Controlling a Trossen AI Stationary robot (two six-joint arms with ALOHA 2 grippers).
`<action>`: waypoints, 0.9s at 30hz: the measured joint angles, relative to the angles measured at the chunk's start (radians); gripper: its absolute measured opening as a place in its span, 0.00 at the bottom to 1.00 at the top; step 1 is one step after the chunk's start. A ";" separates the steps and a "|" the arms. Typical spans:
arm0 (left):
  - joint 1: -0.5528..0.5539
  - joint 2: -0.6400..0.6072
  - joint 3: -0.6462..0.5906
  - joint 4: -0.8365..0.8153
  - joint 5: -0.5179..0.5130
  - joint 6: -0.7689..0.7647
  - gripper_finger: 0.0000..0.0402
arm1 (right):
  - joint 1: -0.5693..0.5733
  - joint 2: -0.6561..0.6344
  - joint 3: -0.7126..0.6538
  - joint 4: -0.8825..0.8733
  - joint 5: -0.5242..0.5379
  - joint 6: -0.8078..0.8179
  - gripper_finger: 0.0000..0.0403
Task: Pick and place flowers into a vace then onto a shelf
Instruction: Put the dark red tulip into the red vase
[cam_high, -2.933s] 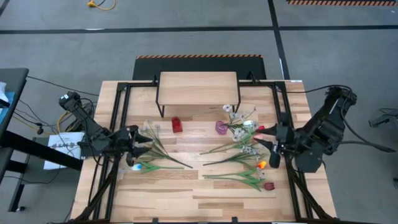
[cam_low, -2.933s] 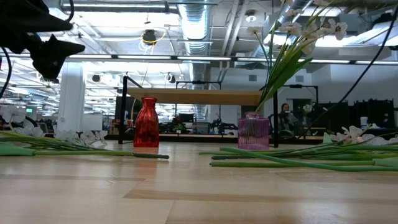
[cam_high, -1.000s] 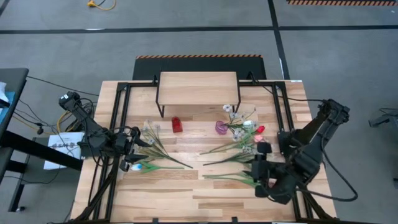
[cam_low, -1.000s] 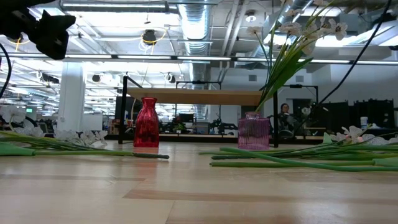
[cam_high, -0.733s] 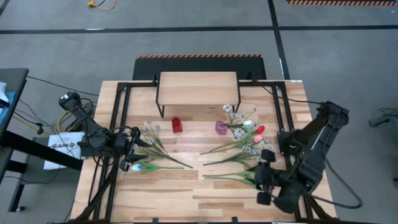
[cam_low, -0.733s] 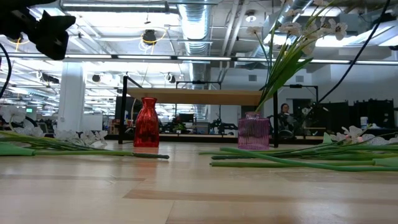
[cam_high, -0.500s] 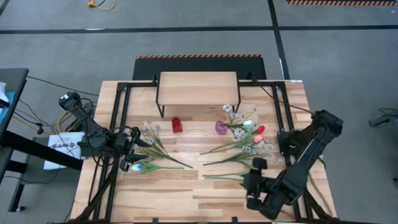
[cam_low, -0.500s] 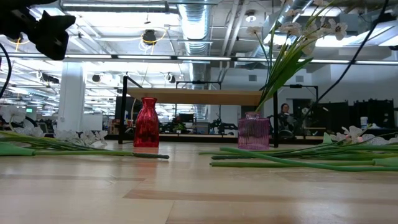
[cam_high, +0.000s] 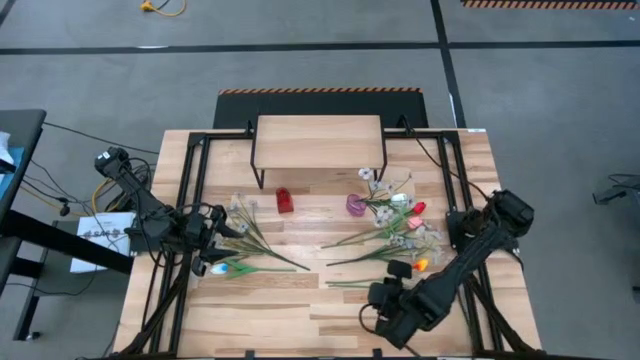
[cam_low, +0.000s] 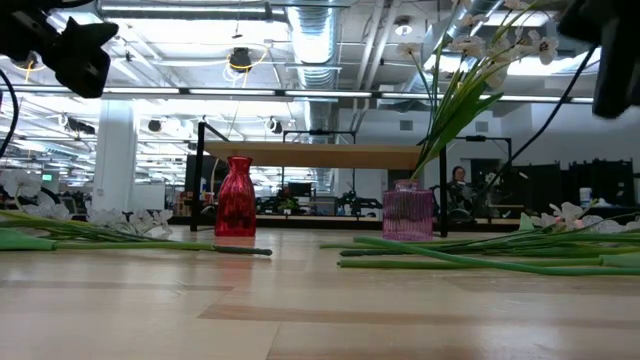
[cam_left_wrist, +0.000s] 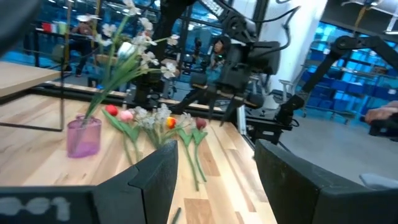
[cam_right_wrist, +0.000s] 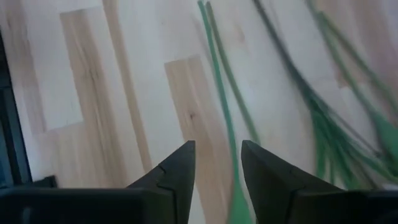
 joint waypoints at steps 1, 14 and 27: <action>0.000 0.000 0.000 0.000 0.013 0.000 0.51 | -0.007 0.008 0.000 0.008 -0.016 -0.004 0.32; 0.000 0.000 0.000 -0.005 0.069 -0.008 0.51 | -0.024 0.033 0.001 0.022 -0.128 0.064 0.34; 0.000 0.000 0.000 -0.008 0.157 -0.015 0.51 | -0.058 0.196 0.000 -0.020 -0.210 0.068 0.33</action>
